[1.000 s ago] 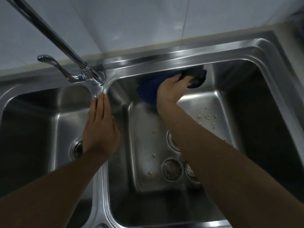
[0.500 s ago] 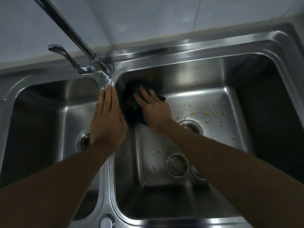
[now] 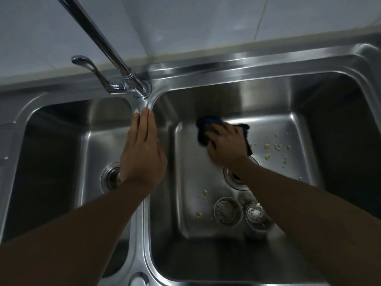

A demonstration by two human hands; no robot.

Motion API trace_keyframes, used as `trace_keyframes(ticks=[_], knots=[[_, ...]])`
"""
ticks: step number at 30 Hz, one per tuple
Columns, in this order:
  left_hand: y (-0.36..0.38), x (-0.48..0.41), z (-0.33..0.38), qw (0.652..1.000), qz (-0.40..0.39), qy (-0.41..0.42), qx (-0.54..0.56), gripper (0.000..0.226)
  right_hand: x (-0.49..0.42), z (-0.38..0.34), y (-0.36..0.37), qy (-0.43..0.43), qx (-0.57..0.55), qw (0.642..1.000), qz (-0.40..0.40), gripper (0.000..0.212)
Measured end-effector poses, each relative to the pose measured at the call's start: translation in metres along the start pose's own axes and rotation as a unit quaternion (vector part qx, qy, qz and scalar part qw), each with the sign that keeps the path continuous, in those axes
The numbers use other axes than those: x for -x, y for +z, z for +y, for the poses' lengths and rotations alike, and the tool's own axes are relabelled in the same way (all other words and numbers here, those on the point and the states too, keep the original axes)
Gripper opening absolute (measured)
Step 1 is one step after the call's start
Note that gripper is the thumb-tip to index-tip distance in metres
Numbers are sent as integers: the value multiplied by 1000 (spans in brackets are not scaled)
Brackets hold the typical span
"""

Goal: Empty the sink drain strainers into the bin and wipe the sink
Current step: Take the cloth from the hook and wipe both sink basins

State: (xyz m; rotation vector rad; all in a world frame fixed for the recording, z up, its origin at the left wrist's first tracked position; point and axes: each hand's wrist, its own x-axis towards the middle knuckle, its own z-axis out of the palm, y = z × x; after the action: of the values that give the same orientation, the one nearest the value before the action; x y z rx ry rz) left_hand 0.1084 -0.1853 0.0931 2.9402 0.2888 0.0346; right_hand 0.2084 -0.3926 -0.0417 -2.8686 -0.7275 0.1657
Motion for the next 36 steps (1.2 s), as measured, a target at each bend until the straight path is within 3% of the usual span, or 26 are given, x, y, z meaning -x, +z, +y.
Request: trace_keyframes(ticks=[4, 6, 8, 10, 12, 16, 20, 22, 24, 26, 27, 28, 30, 31, 32, 33, 34, 36], knots=[[0, -1, 0, 1000, -3, 1, -3, 65, 0, -11, -4, 230, -30, 973, 12, 43], [0, -1, 0, 1000, -8, -2, -5, 65, 2, -39, -1, 254, -44, 966, 11, 47], [-1, 0, 0, 1000, -9, -5, -6, 65, 9, -55, 4, 106, -35, 994, 2, 48], [-1, 0, 1, 1000, -11, -4, -5, 65, 18, -49, 9, -83, -19, 996, -9, 44], [-1, 0, 0, 1000, -9, -5, -3, 65, 17, -29, 7, -138, -5, 990, -19, 42], [-1, 0, 0, 1000, -13, -8, -3, 66, 18, 21, -3, 35, 8, 999, 8, 42], [-2, 0, 0, 1000, -10, -5, -4, 67, 39, 87, -17, 214, 31, 976, 30, 44], [-2, 0, 1, 1000, -10, -5, -9, 67, 47, 105, -20, 370, 5, 928, 40, 47], [-2, 0, 2, 1000, -12, -6, -13, 67, 48, 102, -19, 512, -39, 857, 48, 50], [-2, 0, 2, 1000, -15, -5, -14, 67, 48, 86, -19, 549, -61, 832, 40, 51], [-2, 0, 3, 1000, -15, -4, -14, 67, 49, 78, -19, 519, -59, 852, 30, 52], [-2, 0, 3, 1000, -15, -4, -14, 66, 53, 75, -17, 448, -33, 893, 18, 53], [-3, 0, 3, 1000, -15, -4, -14, 65, 64, 80, -15, 217, 39, 975, -10, 54], [-3, 0, 3, 1000, -16, -2, -14, 65, 64, 90, -16, 121, 56, 991, -22, 54], [-3, 0, 3, 1000, -17, -2, -14, 65, 61, 99, -17, 85, 59, 994, -23, 54], [-4, -1, 4, 1000, -18, -4, -16, 65, 55, 104, -17, 123, 57, 991, -11, 52], [-4, -1, 4, 1000, -20, -5, -18, 66, 47, 103, -16, 221, 36, 975, 8, 51], [-4, -1, 4, 999, -24, -9, -19, 65, 30, 84, -14, 437, -46, 898, 27, 55]])
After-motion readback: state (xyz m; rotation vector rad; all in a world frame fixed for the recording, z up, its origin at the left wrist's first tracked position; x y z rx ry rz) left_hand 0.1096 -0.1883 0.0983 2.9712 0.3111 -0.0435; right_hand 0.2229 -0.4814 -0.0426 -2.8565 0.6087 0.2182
